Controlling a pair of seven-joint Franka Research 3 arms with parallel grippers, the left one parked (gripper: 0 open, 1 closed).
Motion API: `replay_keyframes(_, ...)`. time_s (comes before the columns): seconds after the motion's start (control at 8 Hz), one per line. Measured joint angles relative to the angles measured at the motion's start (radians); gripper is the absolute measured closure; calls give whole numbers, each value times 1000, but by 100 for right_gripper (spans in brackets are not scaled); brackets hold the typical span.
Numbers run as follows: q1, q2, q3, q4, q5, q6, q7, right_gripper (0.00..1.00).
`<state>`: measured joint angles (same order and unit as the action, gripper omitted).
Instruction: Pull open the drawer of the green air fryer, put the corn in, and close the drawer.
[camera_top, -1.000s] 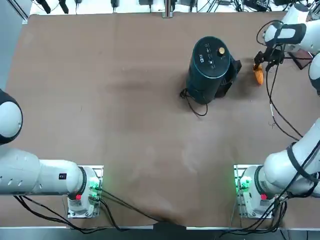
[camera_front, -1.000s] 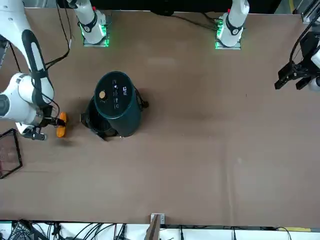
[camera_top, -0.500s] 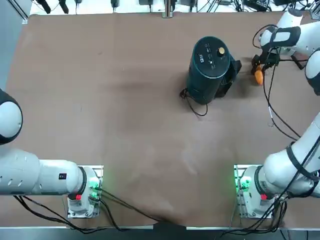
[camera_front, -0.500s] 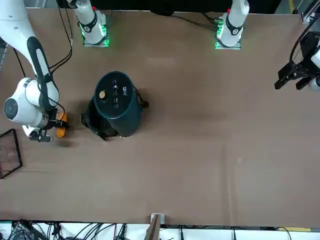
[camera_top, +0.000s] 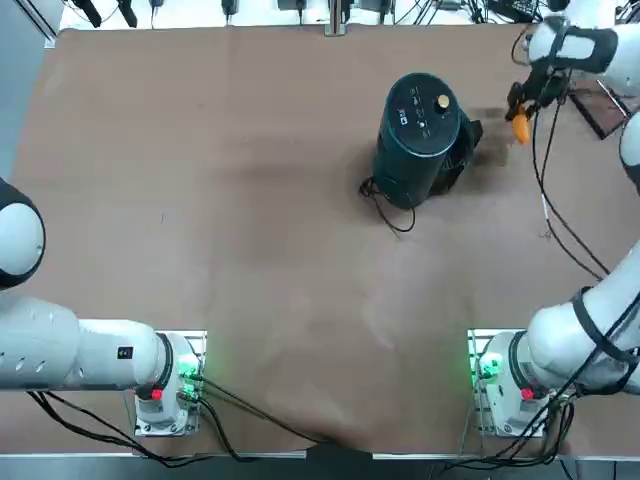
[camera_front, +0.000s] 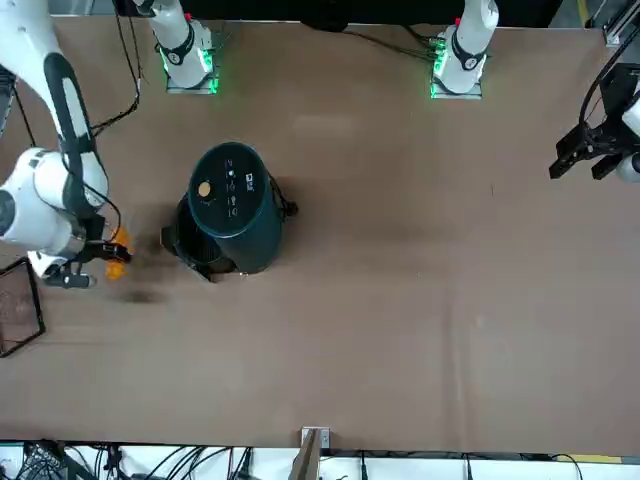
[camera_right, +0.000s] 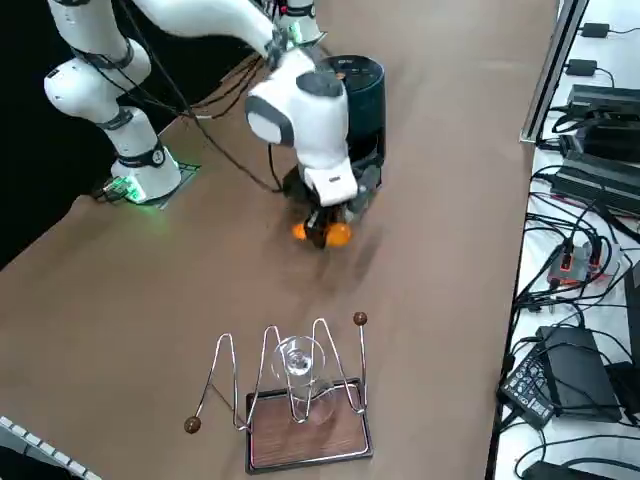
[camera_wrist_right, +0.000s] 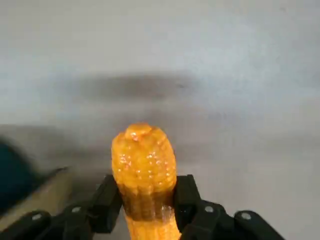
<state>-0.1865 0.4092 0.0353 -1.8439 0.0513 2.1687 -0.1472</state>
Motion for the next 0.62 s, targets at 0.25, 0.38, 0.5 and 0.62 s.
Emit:
replay_keyframes(0.25, 5, -73, 58, 30, 167, -105, 36, 43)
replay_keyframes(0.38, 8, -86, 89, 31, 212, -119, 85, 43)
replay_keyframes(0.5, 12, -85, 129, 31, 226, -121, 162, 43)
replay_keyframes(0.62, 22, -82, 167, 30, 228, -121, 242, 43)
